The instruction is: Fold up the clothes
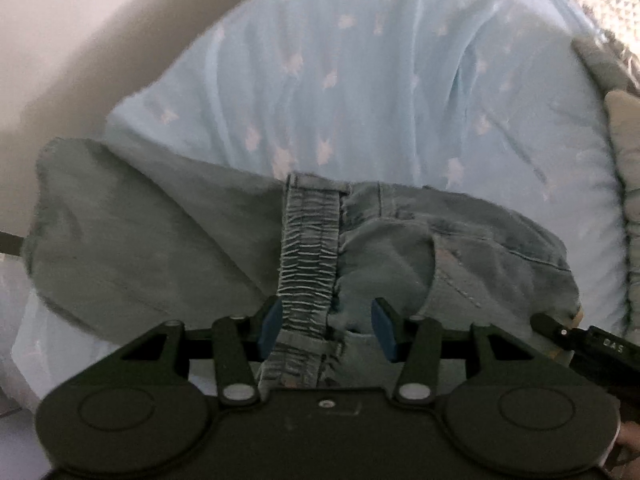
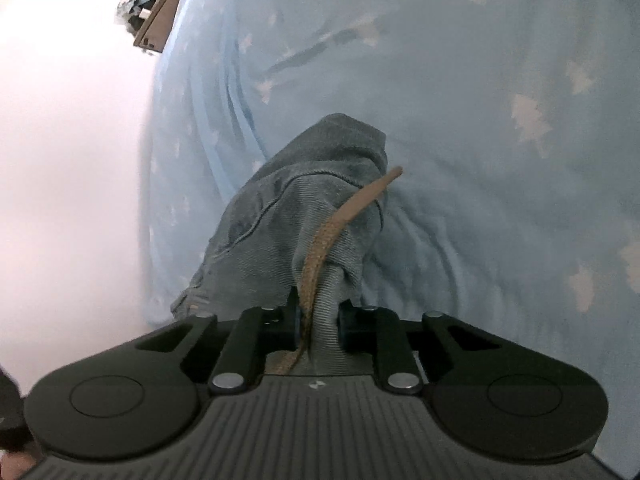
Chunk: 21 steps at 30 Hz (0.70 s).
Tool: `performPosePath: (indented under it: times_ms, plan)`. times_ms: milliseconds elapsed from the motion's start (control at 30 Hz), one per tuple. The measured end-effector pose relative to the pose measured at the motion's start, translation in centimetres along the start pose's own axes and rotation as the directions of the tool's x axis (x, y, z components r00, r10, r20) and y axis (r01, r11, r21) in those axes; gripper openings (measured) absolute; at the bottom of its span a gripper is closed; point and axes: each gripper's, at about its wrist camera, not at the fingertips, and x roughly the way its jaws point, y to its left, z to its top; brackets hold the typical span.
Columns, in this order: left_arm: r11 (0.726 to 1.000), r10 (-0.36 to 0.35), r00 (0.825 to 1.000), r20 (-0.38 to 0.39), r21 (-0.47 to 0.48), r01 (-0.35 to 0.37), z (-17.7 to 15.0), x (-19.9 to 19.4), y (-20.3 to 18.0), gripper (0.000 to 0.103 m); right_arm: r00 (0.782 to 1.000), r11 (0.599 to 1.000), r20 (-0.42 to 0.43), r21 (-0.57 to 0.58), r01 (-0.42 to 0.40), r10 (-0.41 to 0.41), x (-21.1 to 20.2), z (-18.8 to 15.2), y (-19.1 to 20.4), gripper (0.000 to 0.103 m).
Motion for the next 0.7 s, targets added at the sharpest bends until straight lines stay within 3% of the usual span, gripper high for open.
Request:
performPosePath:
  times_ms: [167, 300, 533, 700]
  plan:
    - [0.999, 0.01, 0.994, 0.108, -0.038, -0.006, -2.7, -5.7, 1.5, 0.046, 0.997, 0.999, 0.066, -0.014, -0.037, 0.038, -2.6, -1.0, 2.4, 0.014]
    - [0.997, 0.035, 0.989, 0.143, -0.07, -0.025, -5.0, -8.7, 3.3, 0.046, 0.996, 0.999, 0.093, -0.042, 0.004, 0.0, -3.7, -1.8, 4.5, 0.014]
    - [0.996, 0.033, 0.99, 0.137, -0.083, -0.021, -6.2, -9.7, 6.9, 0.046, 0.982, 0.994, 0.162, -0.042, 0.104, -0.095, -3.9, -4.7, 8.6, 0.014]
    - [1.0, -0.012, 0.992, 0.128, 0.004, 0.012, -5.7, -8.4, 9.8, 0.046, 0.95, 0.979, 0.258, -0.055, 0.195, -0.174, -3.7, -7.5, 12.0, 0.014]
